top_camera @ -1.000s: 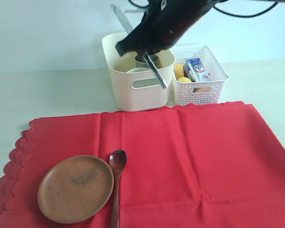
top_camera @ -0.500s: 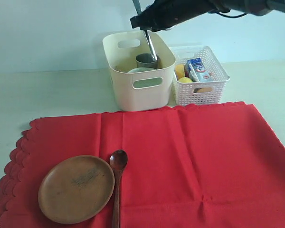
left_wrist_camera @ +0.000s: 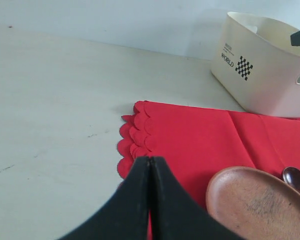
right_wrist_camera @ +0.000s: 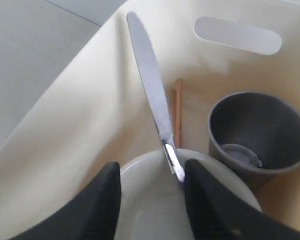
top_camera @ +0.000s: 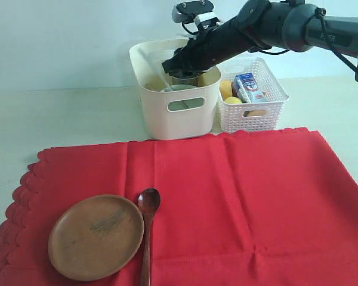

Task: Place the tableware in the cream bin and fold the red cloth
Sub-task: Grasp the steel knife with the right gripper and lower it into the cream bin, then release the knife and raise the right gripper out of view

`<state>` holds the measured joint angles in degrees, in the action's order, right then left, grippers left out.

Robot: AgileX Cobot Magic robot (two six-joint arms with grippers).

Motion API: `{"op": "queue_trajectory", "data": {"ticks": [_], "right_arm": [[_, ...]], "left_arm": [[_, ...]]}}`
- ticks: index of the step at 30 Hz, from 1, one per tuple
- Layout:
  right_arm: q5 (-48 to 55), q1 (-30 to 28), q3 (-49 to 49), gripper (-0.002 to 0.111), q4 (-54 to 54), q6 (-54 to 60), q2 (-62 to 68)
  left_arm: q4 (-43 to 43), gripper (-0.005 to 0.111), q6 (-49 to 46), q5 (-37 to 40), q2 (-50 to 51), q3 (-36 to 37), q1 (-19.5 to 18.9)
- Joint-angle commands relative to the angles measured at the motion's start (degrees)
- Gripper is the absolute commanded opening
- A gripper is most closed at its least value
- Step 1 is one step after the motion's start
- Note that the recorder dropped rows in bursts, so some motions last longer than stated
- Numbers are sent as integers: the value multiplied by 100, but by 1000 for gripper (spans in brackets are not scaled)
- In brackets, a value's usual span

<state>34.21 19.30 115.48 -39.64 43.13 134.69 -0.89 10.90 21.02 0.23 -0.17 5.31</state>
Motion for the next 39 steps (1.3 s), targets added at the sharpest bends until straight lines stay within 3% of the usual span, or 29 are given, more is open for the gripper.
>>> {"op": "queue_trajectory", "data": {"ticks": [1, 7, 12, 14, 20, 23, 39], "right_arm": [[170, -33, 67, 51, -33, 8, -235], [584, -37, 67, 50, 180, -434, -689], [1144, -37, 67, 47, 1269, -1467, -1204], [1449, -37, 67, 39, 1836, -2022, -1412], [2721, -37, 67, 0, 2826, -2756, -2081], [3137, -37, -90, 0, 2977, -2844, -2483], [2034, -37, -4578, 0, 3382, -3171, -7774]], "left_arm": [[-9, 0, 3, -36, -23, 17, -6], [-9, 0, 3, -36, -23, 17, -6], [-9, 0, 3, -36, -23, 17, -6], [-9, 0, 3, -36, -23, 17, -6], [-9, 0, 3, -36, -23, 17, -6], [-9, 0, 3, -36, -23, 17, -6], [-9, 0, 3, -36, -23, 17, -6]]}}
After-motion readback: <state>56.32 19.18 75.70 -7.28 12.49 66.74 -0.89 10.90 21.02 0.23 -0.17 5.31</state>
